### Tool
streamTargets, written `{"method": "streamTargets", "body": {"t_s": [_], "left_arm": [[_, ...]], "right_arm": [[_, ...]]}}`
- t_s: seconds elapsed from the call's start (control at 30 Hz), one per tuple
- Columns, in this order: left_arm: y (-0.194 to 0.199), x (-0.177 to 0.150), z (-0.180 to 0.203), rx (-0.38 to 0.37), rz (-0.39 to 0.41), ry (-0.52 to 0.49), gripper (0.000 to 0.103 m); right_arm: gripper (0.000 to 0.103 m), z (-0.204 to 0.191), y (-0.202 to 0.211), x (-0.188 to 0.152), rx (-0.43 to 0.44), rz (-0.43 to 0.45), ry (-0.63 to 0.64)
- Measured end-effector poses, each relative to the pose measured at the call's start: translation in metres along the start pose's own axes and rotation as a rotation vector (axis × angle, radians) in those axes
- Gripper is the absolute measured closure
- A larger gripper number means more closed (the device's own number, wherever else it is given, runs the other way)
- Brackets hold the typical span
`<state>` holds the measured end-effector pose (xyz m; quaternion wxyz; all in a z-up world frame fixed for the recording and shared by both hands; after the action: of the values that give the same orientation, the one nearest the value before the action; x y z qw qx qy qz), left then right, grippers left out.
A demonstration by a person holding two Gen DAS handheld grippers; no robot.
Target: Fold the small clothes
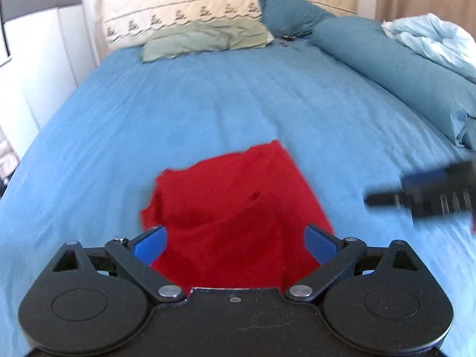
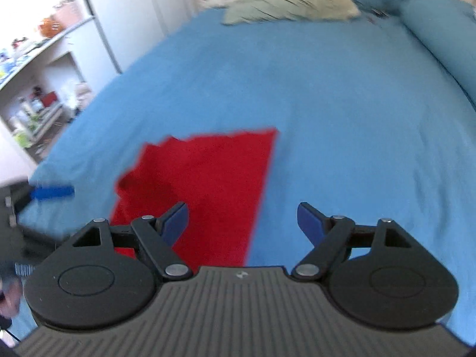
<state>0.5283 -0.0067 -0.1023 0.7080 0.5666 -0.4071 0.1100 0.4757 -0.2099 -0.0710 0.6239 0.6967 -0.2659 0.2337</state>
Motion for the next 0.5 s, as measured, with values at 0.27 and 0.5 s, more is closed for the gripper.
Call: {"method": "streamTargets", "body": {"t_s": [0.27,0.5], "left_arm": [[-0.079,0.029,0.019,-0.095,-0.088,-0.233,0.011],[-0.115,0.019,0.002,-0.172,-0.29,-0.279,0.088]], "right_arm": [[0.007,0.038,0.007,-0.056,0.024,-0.059,-0.179],[0.007,0.037,0.007,-0.063,0.047,-0.063,-0.224]]}}
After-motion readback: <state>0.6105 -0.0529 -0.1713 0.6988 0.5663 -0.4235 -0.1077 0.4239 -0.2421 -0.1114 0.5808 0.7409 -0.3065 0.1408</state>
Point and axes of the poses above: each gripper's, at about its wrist camera, not at the fingertips, and y roughly against the way its jaws point, z to its right, x to its top, the point moved 3 cm from there along -y, roughly the way its jaws point, and after that the axes turned 6 degrees about -x, right-handed, at the moved point
